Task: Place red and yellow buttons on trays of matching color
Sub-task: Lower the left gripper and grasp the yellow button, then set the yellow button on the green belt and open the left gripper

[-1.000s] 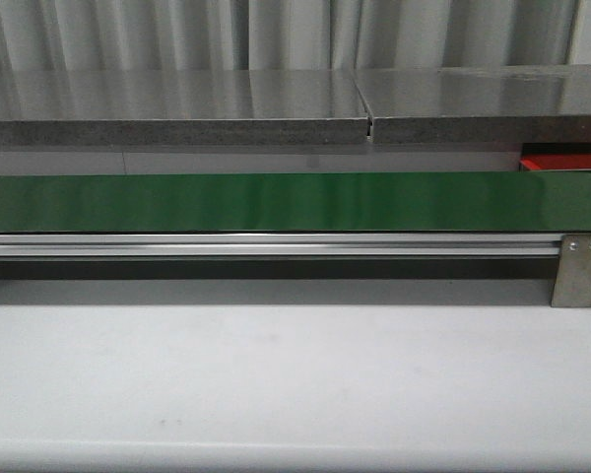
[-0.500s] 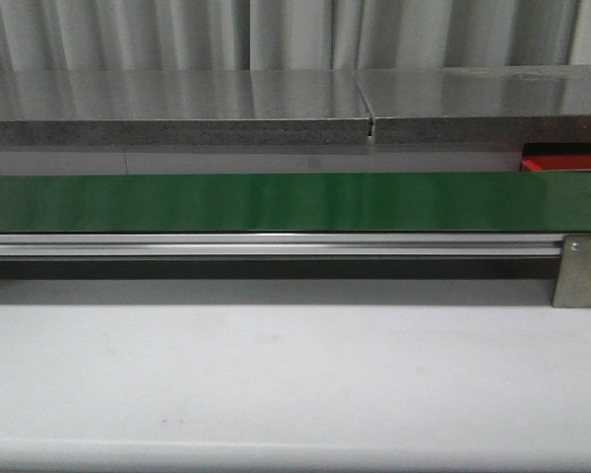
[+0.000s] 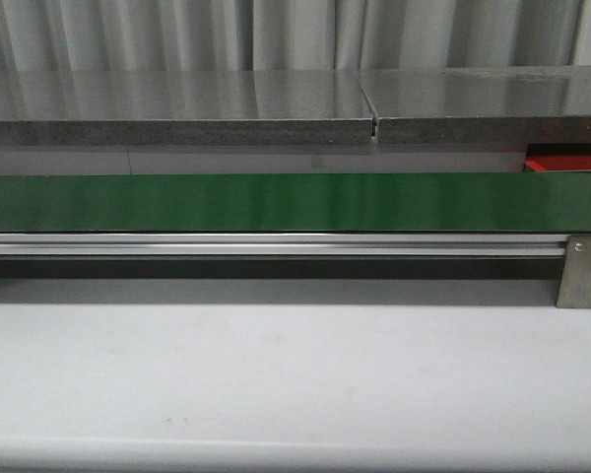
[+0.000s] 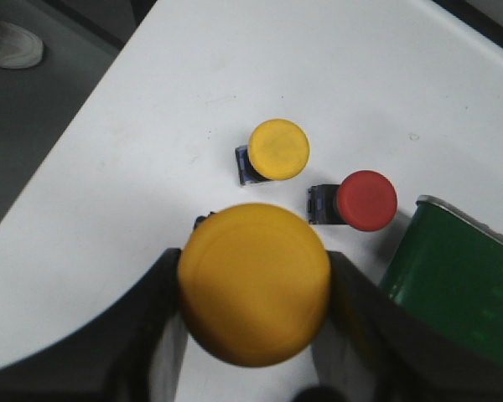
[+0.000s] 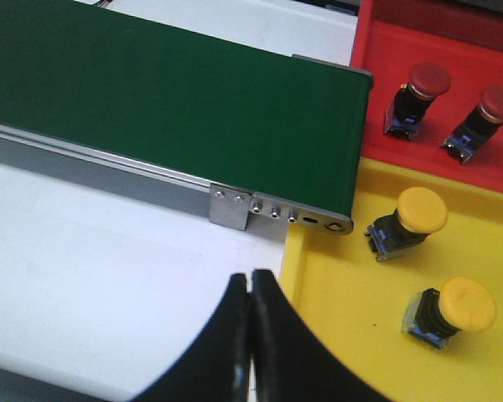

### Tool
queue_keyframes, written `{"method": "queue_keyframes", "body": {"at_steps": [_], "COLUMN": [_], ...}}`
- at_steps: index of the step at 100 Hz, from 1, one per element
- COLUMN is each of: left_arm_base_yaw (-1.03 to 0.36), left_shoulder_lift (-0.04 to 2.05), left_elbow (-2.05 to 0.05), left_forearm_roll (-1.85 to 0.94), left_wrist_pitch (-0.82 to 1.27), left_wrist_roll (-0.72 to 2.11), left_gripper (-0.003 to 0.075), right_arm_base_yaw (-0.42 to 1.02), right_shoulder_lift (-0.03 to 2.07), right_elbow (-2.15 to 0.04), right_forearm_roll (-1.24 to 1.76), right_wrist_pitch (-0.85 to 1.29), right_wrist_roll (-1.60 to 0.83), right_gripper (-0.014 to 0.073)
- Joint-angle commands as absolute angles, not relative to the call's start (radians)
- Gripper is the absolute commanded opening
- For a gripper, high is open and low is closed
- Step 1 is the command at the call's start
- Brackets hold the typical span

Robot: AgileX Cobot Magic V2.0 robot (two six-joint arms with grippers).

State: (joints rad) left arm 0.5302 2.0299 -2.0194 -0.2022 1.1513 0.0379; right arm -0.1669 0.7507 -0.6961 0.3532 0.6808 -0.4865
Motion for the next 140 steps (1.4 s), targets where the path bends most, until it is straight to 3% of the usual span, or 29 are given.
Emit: {"method": "queue_keyframes", "body": {"at_steps": [1,50,98,140], "left_arm_base_yaw": [0.488,0.241,0.178,0.161], "left_shoulder_lift": [1.935,1.914,1.914,1.914], "left_elbow": [-2.039,-1.992,-1.765,-1.685], "left_forearm_roll": [-0.19,-0.178,-0.178,-0.167], "left_wrist_pitch": [1.14,1.122,0.972,0.907], "left_wrist_roll": [0.038,0.045,0.045,0.045], "left_gripper": [-0.002,-0.002,-0.002,-0.0017], "right_arm_base_yaw": [-0.168,-0.168,-0.168,-0.168], "right_shoulder_lift": [0.744,0.744,0.744,0.744], "right_elbow": [-0.722,-0.722,-0.722,-0.722], "right_forearm_roll": [0.364,0.364,0.364,0.364], "right_wrist_pitch": [0.627,0.627,0.627,0.627], "right_wrist_roll": [-0.494,-0.494,-0.494,-0.494], "right_gripper": [-0.0118,-0.0118,-0.0118,-0.0118]}}
